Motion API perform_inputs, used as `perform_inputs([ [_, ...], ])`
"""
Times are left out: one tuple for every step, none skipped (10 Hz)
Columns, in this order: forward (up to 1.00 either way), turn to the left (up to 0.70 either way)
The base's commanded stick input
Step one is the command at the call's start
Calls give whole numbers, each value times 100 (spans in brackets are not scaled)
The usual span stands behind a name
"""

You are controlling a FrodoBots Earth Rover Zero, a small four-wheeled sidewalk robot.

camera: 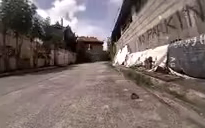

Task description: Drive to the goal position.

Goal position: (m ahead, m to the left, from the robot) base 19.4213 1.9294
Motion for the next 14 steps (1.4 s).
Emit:
perform_inputs([
  [70, 10],
  [70, 0],
  [70, 0],
  [70, 0],
  [70, 0],
  [70, 0],
  [70, 0],
  [70, 0],
  [70, 0],
  [70, 0],
  [70, 0],
  [70, 0],
  [70, 0],
  [70, 0],
])
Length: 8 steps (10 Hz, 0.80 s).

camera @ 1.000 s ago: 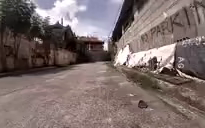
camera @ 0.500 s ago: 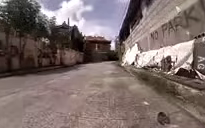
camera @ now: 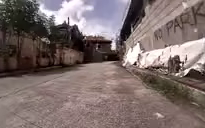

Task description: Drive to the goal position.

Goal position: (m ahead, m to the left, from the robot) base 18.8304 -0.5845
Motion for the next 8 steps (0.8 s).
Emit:
perform_inputs([
  [70, 0],
  [70, 0],
  [70, 0],
  [70, 0],
  [70, 0],
  [70, 0],
  [70, 0],
  [70, 0],
])
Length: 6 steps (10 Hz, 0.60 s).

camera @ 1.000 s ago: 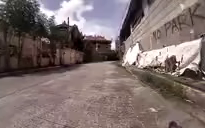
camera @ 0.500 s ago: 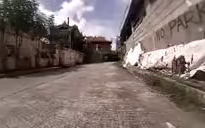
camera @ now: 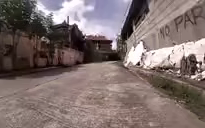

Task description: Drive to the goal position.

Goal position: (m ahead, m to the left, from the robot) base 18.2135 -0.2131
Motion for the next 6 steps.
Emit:
perform_inputs([
  [70, 0],
  [70, 0],
  [70, 0],
  [70, 0],
  [70, 0],
  [70, 0],
])
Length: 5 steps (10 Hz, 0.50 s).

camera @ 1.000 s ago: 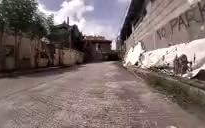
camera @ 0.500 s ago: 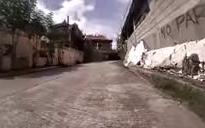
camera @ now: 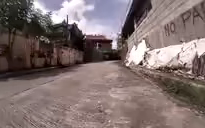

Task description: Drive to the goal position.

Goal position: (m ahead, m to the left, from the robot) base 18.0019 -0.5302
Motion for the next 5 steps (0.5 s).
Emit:
perform_inputs([
  [70, 0],
  [70, 0],
  [70, 0],
  [70, 0],
  [70, 0],
])
